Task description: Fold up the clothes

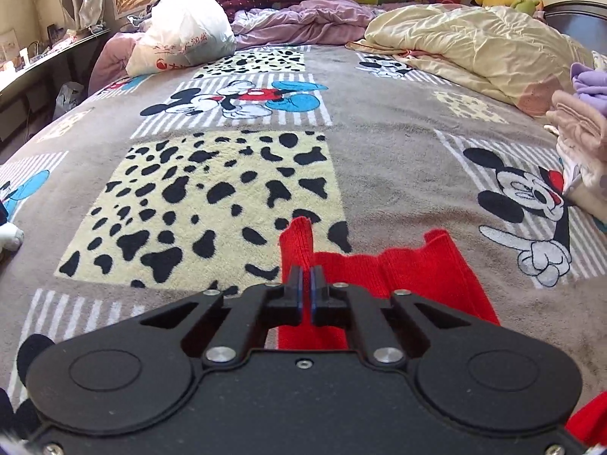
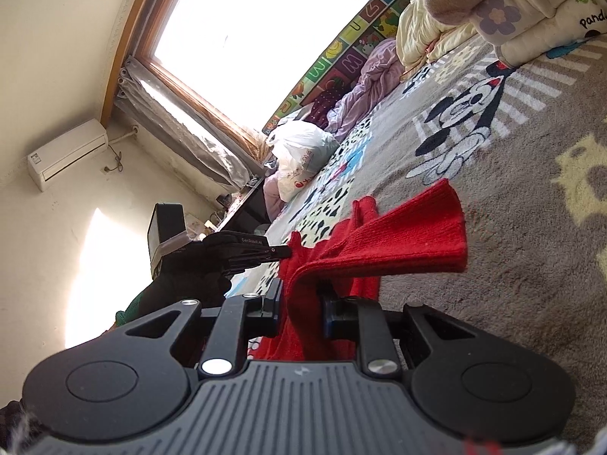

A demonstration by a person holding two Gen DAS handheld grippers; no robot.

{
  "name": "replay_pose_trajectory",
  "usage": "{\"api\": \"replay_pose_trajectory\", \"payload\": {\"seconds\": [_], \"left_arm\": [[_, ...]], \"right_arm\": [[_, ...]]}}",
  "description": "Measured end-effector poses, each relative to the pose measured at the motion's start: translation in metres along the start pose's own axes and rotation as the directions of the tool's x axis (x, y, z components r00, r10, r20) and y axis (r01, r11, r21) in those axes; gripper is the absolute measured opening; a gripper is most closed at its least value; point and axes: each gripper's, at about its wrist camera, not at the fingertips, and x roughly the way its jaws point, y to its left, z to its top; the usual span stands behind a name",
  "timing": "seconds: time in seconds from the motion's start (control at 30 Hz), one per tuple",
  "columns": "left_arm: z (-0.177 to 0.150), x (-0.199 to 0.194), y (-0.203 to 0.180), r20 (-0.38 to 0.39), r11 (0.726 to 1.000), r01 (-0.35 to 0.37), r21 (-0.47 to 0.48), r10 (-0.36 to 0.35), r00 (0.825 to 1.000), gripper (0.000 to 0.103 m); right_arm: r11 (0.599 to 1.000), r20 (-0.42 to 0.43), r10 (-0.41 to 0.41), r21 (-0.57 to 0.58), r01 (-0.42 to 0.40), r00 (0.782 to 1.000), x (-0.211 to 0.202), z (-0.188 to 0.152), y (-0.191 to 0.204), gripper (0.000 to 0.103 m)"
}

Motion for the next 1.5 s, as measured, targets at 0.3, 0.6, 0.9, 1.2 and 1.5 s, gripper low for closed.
{"api": "replay_pose_trajectory", "payload": {"seconds": [0.3, 0.6, 0.9, 1.2, 1.5], "left_arm": [[0.001, 0.005, 0.003, -0.017, 0.999, -0.003, 0.034, 0.004, 1.000, 0.002], [-0.021, 0.012, -0.006, -0.061, 0.998, 0.055, 0.005, -0.055, 0.997, 0.015], [-0.076, -0.085, 0.026, 0.016, 0.996, 0.083, 0.042, -0.084, 0.996, 0.016], [-0.183, -0.200, 0.019, 0.073, 0.944, 0.102, 0.315, -0.131, 0.989, 0.050], [-0.237, -0.228, -0.019, 0.080, 0.813, 0.053, 0.580, -0.122, 0.989, 0.050]], "right_arm": [[1.000, -0.060, 0.023, -0.018, -0.024, 0.998, 0.011, -0.002, 0.006, 0.023], [0.997, -0.031, -0.049, 0.058, 0.051, 0.998, 0.006, 0.003, -0.011, 0.023], [0.991, -0.055, -0.087, 0.100, 0.092, 0.995, 0.009, -0.001, -0.020, 0.023], [0.985, -0.067, -0.110, 0.126, 0.118, 0.992, 0.012, -0.011, -0.028, 0.024], [0.985, -0.070, -0.119, 0.114, 0.127, 0.990, 0.015, -0.016, -0.025, 0.024]]}}
